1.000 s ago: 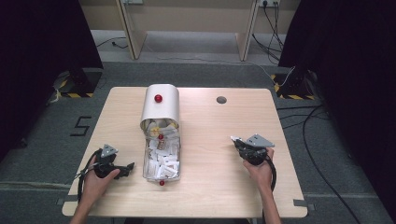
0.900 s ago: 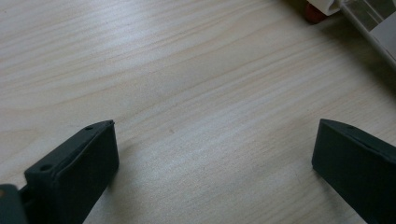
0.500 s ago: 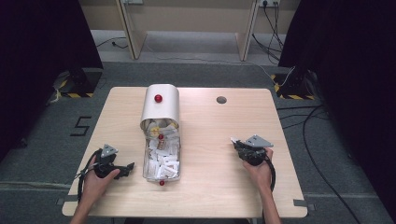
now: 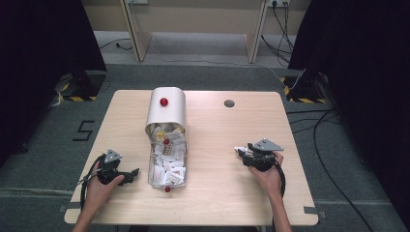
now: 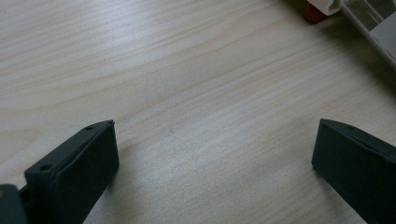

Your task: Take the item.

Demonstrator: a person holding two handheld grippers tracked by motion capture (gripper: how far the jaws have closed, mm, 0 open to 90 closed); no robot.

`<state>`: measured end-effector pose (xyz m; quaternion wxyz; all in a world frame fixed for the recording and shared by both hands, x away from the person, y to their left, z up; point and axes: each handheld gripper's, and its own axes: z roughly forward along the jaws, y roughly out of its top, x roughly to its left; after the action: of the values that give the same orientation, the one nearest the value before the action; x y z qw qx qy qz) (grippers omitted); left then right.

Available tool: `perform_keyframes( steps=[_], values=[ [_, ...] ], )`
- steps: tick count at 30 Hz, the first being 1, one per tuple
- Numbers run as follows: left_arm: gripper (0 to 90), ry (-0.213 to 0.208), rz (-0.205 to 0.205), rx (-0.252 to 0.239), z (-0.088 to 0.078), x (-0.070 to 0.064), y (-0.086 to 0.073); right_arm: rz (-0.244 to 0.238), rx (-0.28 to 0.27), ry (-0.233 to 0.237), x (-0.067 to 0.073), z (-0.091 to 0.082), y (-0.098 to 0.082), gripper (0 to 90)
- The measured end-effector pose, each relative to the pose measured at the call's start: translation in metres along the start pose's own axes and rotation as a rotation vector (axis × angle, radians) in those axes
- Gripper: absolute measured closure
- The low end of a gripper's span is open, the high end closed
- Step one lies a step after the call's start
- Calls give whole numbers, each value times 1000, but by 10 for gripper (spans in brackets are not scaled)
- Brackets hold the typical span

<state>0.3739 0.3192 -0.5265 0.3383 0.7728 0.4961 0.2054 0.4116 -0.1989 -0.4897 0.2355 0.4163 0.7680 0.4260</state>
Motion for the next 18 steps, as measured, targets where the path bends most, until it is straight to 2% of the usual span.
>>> perform_keyframes(
  steps=[6,18],
  values=[
    [0,0,0,0,0,0,0,13,9,-5,7,-1,1,370],
    [0,-1,0,1,0,0,0,11,23,4,17,-14,-5,337]
  ],
)
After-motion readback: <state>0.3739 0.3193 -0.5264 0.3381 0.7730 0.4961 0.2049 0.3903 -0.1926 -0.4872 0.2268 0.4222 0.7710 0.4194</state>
